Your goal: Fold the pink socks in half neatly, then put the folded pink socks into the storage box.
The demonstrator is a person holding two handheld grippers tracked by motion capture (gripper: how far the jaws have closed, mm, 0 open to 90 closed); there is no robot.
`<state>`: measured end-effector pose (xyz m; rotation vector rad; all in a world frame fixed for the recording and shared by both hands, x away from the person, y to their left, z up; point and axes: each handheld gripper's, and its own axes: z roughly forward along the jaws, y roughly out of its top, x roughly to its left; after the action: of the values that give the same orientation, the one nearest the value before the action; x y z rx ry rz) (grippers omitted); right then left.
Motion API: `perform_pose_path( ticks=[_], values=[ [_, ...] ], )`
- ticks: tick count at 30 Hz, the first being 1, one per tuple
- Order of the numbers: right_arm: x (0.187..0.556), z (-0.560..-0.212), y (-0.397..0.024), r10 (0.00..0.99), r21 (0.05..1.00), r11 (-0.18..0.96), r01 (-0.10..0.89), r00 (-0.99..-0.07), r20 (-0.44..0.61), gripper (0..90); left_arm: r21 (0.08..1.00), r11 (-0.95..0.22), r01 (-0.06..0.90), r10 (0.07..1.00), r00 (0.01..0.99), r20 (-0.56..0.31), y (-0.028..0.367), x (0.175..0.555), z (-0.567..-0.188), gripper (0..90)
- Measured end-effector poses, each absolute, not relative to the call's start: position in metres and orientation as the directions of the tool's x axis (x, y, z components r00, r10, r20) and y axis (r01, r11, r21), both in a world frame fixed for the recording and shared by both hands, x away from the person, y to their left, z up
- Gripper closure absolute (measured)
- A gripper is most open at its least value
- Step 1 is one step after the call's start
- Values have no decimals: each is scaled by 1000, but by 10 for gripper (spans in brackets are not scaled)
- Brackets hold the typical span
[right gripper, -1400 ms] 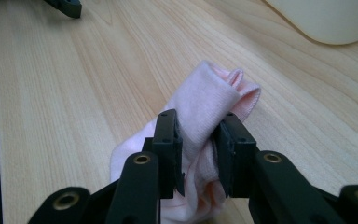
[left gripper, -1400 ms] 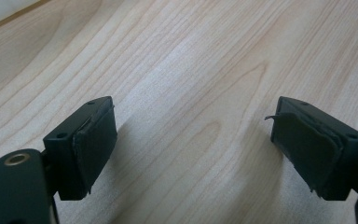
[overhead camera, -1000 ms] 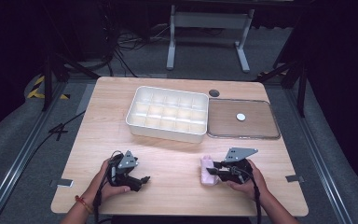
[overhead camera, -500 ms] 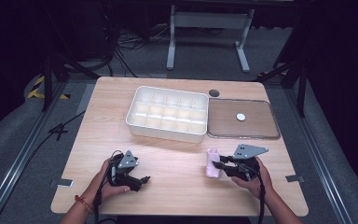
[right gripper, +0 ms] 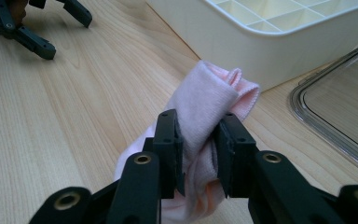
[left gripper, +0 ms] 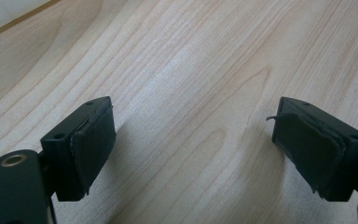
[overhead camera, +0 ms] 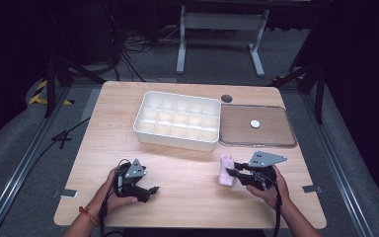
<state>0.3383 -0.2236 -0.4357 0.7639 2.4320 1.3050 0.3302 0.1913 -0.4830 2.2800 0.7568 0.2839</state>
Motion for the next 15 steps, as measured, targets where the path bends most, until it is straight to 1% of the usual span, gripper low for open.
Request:
perform_pose_path(
  ticks=[15],
  values=[
    [339,-433,-224,574,842,441,312,-819,3,718,687,-580,439,594,804,-12,191,330,-483,133]
  ],
)
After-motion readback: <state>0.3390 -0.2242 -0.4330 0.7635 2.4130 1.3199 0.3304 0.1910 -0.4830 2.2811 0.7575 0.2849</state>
